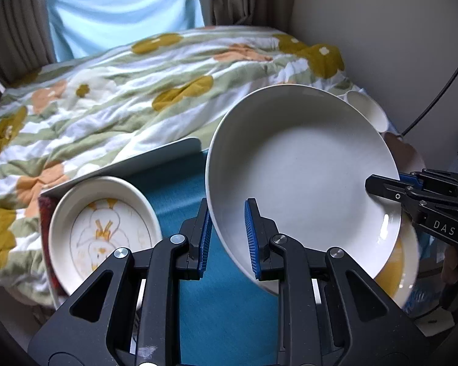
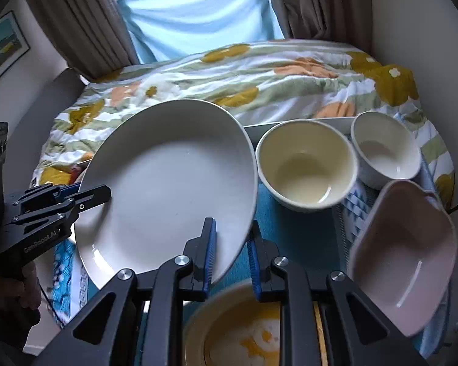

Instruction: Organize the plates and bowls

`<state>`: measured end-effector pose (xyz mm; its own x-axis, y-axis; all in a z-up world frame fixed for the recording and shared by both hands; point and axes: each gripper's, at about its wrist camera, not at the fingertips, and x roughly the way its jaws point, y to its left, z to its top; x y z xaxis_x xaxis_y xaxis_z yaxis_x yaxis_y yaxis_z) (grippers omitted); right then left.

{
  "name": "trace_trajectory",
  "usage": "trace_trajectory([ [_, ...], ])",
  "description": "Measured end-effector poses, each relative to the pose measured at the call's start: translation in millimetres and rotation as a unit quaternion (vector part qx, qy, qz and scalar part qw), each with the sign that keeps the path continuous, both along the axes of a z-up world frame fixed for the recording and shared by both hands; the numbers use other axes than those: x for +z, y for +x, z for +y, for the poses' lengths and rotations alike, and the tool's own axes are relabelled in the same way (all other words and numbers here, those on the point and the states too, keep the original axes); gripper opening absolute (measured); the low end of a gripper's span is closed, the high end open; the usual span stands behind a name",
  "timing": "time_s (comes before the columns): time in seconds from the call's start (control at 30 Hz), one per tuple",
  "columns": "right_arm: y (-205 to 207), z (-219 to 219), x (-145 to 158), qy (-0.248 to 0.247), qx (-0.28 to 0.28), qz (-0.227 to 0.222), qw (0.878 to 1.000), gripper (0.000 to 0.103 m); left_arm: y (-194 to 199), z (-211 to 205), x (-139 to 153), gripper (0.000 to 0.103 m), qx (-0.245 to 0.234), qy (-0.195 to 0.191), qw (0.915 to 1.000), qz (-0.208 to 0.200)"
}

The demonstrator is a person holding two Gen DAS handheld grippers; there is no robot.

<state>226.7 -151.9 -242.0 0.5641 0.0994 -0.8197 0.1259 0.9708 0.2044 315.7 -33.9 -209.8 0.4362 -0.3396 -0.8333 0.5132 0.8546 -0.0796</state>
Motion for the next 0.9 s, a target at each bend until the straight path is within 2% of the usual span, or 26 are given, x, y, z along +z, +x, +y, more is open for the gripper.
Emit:
trace_trajectory([
  [0.1, -27, -7, 9, 0.009, 0.017, -0.007, 1.0, 0.018, -32, -8, 13, 0.019, 0.011, 0.004, 0.9998, -0.017],
  [0.2, -54, -14, 10, 0.009, 0.038, -0.004, 0.999, 0.019, -69, -17, 16, 0.019, 0.031, 0.008, 0.9993, -0.017],
  [0.47, -119, -39, -9, 0.005, 0.078, 0.022, 0.997, 0.019, -153, -42, -13, 0.019, 0.079, -0.006, 0.9965, 0.027],
  [0.67, -144, -58, -35, 0.009, 0.086, 0.05, 0.995, 0.018, -181, -61, -41, 0.019, 0.087, -0.004, 0.9949, 0.051],
  [0.9, -147, -76, -53, 0.009, 0.076, 0.06, 0.995, 0.018, -180, -80, -61, 0.019, 0.075, 0.002, 0.9957, 0.056],
])
